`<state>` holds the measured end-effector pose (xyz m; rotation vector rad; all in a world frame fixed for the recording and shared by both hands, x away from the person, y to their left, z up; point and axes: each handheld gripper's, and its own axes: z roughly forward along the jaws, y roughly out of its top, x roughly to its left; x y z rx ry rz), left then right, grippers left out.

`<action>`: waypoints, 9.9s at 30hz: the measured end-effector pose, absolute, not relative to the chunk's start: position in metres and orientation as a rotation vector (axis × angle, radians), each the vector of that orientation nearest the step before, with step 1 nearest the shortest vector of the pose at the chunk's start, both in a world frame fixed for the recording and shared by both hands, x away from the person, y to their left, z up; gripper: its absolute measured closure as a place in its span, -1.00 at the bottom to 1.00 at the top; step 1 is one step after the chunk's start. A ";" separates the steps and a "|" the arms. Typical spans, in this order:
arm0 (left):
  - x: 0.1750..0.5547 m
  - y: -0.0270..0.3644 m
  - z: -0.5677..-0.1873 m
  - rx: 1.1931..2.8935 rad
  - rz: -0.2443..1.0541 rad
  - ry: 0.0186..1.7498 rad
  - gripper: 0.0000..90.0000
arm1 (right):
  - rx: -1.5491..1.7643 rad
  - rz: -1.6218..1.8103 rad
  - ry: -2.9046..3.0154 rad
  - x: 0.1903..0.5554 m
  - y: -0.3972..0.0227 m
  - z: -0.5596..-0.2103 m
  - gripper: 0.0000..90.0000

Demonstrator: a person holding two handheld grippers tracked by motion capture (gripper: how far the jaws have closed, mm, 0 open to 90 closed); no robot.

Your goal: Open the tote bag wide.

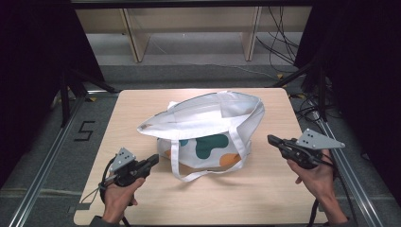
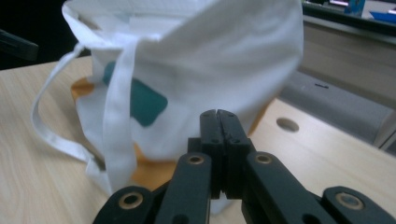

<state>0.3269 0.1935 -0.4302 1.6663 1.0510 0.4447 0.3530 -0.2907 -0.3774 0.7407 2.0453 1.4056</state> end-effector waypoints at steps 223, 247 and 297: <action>0.558 0.097 -0.434 2.325 0.393 1.261 0.99 | 0.502 0.755 3.007 0.455 -0.176 -0.429 1.00; 0.506 0.102 -0.434 2.409 0.249 1.057 0.91 | 0.751 0.725 2.661 0.519 -0.194 -0.412 1.00; 0.455 0.118 -0.432 2.217 0.231 0.975 0.78 | 0.636 1.083 2.742 0.464 -0.192 -0.402 0.99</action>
